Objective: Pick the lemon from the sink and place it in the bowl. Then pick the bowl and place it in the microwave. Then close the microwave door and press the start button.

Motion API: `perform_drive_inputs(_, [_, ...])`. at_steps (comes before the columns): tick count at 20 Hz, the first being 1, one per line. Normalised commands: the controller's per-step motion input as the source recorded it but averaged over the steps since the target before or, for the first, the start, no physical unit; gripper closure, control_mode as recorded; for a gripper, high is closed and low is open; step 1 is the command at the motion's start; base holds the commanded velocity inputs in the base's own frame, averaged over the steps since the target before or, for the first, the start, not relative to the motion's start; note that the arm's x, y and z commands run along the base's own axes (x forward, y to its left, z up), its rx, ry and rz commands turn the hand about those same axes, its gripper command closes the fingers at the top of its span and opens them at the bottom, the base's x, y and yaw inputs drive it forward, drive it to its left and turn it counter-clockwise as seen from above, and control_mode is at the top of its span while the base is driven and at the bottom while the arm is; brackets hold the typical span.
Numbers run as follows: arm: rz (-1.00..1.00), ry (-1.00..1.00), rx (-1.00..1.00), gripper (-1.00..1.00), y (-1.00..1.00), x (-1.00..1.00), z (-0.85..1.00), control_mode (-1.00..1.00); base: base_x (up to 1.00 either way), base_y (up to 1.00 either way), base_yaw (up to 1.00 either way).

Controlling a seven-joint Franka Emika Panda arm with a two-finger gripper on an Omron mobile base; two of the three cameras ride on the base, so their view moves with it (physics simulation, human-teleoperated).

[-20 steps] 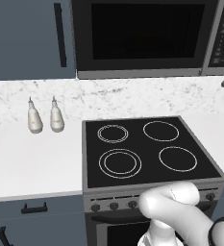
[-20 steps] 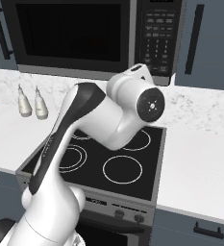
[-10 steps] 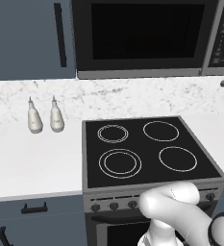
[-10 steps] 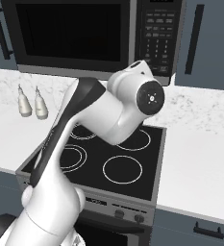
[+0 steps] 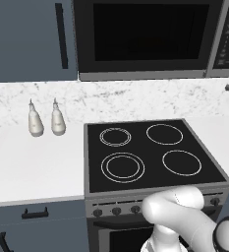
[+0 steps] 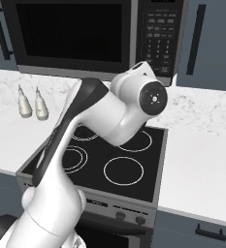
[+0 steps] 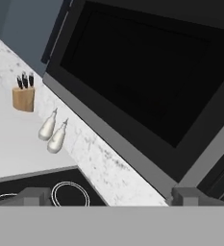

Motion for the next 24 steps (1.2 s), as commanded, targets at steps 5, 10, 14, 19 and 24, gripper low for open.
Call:
perform_drive_inputs(5, [0.0, 0.0, -0.02, -1.0, -0.1, 0.16, -0.01, -1.0, 0.0, 0.0, 0.0])
perform_drive_inputs(10, [0.02, 0.0, 0.0, -1.0, -0.16, 0.15, 0.0, -1.0, 0.0, 0.0, 0.0])
perform_drive_inputs(14, [0.02, 0.0, 0.0, -1.0, -0.09, 0.2, -0.03, -1.0, 0.0, 0.0, 0.0])
perform_drive_inputs(19, [0.03, 0.0, 0.0, -1.0, -0.01, 0.28, -0.04, -1.0, 0.0, 0.0, 0.0])
perform_drive_inputs(24, [0.03, 0.0, 0.0, -1.0, 0.0, 0.28, -0.06, -1.0, 0.0, 0.0, 0.0])
